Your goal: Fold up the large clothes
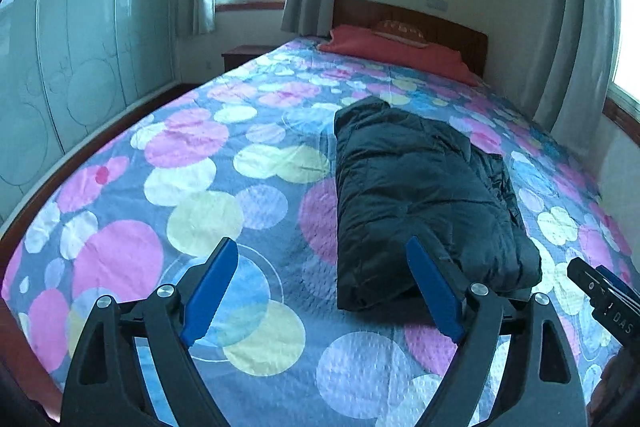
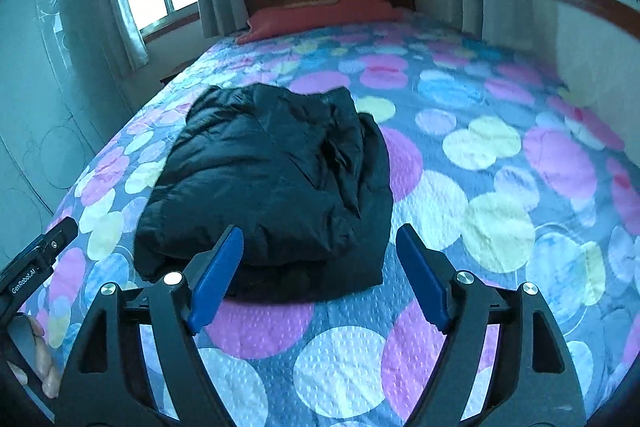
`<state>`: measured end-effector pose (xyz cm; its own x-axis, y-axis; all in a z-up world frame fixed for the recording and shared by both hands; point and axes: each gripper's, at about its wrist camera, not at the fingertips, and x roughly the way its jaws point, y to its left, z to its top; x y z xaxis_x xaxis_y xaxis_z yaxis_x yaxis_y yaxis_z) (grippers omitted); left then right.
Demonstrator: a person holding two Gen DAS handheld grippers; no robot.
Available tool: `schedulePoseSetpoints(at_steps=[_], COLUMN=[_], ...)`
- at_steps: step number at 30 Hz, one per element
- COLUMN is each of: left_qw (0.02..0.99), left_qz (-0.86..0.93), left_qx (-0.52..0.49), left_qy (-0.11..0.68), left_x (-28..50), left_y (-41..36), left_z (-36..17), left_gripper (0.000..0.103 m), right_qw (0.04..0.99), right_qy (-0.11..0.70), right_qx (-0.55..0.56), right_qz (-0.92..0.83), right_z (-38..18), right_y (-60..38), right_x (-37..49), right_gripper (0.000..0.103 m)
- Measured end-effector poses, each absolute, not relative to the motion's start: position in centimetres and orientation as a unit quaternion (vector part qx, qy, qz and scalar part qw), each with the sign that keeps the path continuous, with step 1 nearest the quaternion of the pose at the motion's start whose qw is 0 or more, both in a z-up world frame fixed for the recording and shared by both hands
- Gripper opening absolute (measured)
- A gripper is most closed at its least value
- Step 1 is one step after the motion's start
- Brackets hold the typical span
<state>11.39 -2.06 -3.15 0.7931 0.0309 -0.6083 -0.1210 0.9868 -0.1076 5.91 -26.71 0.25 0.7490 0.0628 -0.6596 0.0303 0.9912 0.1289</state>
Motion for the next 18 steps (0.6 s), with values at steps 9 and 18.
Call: schedulePoseSetpoints(at_steps=[9, 18], left_qw=[0.946, 0.947], left_qz=[0.035, 0.034], left_qx=[-0.067, -0.063], left_qy=[0.314, 0.313], left_x=[10.0, 9.2], left_y=[-2.6, -3.2], left_z=[-2.3, -2.0], left_gripper=[0.085, 0.085], right_qw=[0.942, 0.944], right_qy=[0.333, 0.327], right_qx=[0.045, 0.036], right_qz=[0.005, 0.004], right_z=[1.5, 1.8], right_y=[-25.8, -25.4], right_x=[4.6, 4.2], right_gripper=[0.083, 0.083])
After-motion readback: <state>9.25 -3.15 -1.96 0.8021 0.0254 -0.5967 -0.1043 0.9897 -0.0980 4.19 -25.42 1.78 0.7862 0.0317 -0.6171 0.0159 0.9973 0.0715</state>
